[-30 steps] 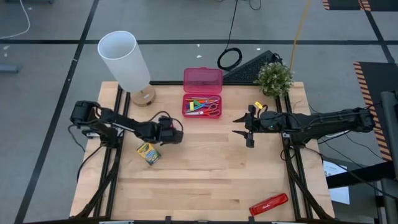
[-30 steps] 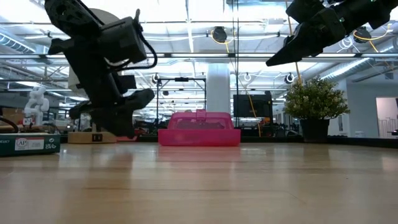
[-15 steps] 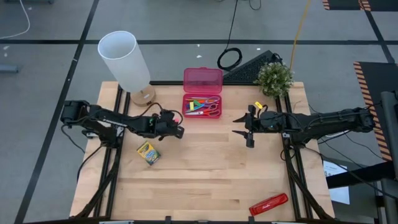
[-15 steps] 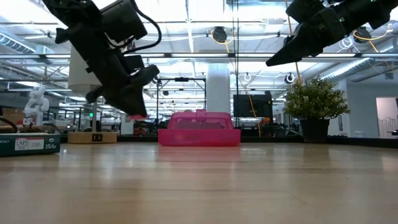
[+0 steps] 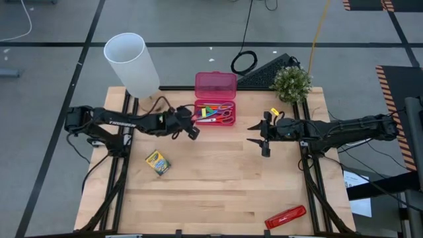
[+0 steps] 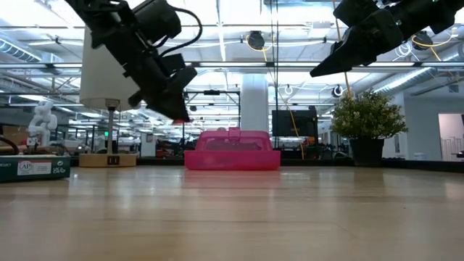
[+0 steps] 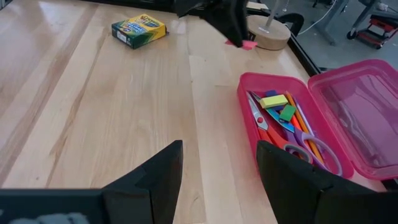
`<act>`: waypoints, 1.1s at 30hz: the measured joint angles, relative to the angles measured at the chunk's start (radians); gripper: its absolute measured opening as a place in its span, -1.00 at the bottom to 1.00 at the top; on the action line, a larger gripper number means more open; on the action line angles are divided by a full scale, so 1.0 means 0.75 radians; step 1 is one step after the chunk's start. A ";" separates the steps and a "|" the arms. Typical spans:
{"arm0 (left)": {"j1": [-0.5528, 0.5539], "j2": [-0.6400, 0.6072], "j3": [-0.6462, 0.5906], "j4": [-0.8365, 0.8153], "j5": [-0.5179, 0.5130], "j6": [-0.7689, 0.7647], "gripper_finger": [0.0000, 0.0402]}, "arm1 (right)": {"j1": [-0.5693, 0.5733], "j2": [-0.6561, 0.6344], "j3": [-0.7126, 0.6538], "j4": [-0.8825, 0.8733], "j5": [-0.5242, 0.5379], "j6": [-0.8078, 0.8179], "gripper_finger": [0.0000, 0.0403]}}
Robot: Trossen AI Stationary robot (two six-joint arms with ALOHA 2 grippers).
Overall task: Pack school essentials
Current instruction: Put the pink eraser into the red supply box
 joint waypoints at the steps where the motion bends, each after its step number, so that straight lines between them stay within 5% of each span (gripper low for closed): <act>1: 0.010 0.000 0.015 0.000 0.001 0.045 -0.54 | 0.000 0.000 0.000 0.000 0.000 0.000 -0.03; 20: 0.249 0.047 0.117 0.212 0.162 0.868 -0.54 | 0.000 0.000 0.000 0.000 0.000 -0.012 -0.03; 33: 0.407 0.297 0.118 0.379 0.330 1.110 -0.54 | -0.004 0.001 0.001 -0.001 0.000 -0.025 -0.03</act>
